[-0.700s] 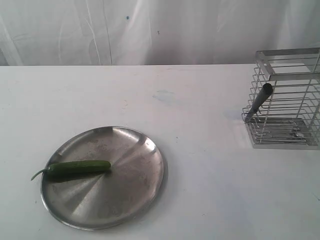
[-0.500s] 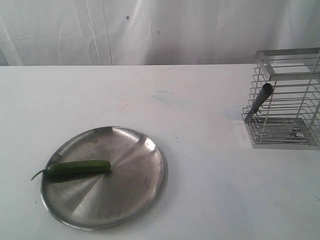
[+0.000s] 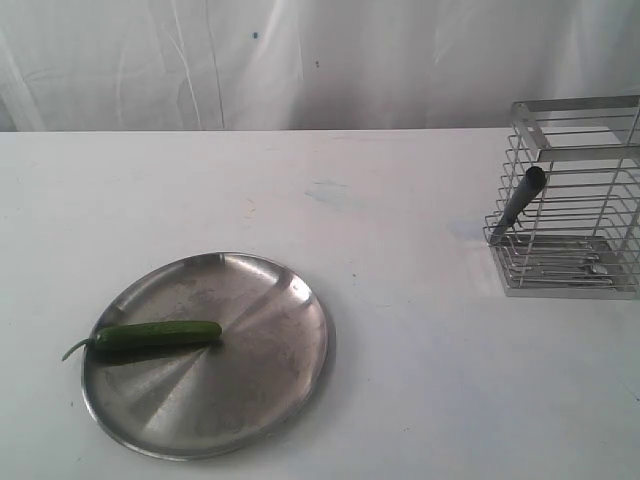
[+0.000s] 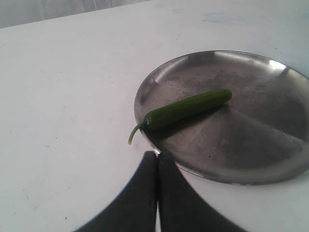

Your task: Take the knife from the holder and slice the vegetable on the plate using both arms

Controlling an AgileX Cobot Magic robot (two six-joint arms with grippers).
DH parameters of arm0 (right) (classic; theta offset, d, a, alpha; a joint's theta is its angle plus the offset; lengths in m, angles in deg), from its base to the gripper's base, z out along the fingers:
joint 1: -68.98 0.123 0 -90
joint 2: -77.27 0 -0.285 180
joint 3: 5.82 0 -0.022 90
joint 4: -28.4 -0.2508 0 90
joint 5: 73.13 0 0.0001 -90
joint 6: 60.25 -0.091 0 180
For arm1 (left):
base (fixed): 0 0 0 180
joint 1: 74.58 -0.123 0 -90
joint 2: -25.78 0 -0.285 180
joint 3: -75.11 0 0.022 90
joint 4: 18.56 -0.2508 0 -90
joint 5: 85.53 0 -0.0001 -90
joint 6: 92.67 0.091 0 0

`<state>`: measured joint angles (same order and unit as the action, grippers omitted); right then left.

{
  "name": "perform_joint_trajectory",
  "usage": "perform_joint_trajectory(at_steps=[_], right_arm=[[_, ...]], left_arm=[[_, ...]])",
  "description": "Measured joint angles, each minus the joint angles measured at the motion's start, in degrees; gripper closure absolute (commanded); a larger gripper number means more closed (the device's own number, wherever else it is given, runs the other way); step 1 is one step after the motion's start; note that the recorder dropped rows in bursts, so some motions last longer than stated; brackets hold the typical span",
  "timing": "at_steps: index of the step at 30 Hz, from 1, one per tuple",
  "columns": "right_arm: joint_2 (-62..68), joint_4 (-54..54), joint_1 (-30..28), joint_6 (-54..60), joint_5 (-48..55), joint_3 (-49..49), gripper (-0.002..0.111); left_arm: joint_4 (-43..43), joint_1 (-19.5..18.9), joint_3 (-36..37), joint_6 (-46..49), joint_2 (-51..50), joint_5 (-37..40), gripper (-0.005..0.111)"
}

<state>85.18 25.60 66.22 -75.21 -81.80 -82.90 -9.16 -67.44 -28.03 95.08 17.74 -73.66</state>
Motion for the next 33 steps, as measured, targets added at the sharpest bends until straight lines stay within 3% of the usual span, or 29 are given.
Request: perform_joint_trajectory(at_steps=[9,12,15,21,25,33], right_arm=[[-0.25,-6.5,0.0,-3.67,-44.72,0.88,0.108],[-0.35,-7.44,0.0,-5.64,-53.02,6.18,0.108],[-0.35,-3.99,0.0,-8.35,-54.06,13.67,0.108],[0.27,19.79,0.0,-9.02,-34.56,29.81,0.108],[5.76,34.98,0.0,-9.02,-17.75,33.62,0.108],[26.07,35.37,0.0,-9.37,17.46,32.58,0.108]], left_arm=[[0.0,0.0,0.0,0.0,0.0,0.0,0.107],[0.0,0.0,0.0,0.0,0.0,0.0,0.107],[0.0,0.0,0.0,0.0,0.0,0.0,0.107],[0.0,0.0,0.0,0.0,0.0,0.0,0.107],[0.0,0.0,0.0,0.0,0.0,0.0,0.107],[0.0,0.0,0.0,0.0,0.0,0.0,0.107]])
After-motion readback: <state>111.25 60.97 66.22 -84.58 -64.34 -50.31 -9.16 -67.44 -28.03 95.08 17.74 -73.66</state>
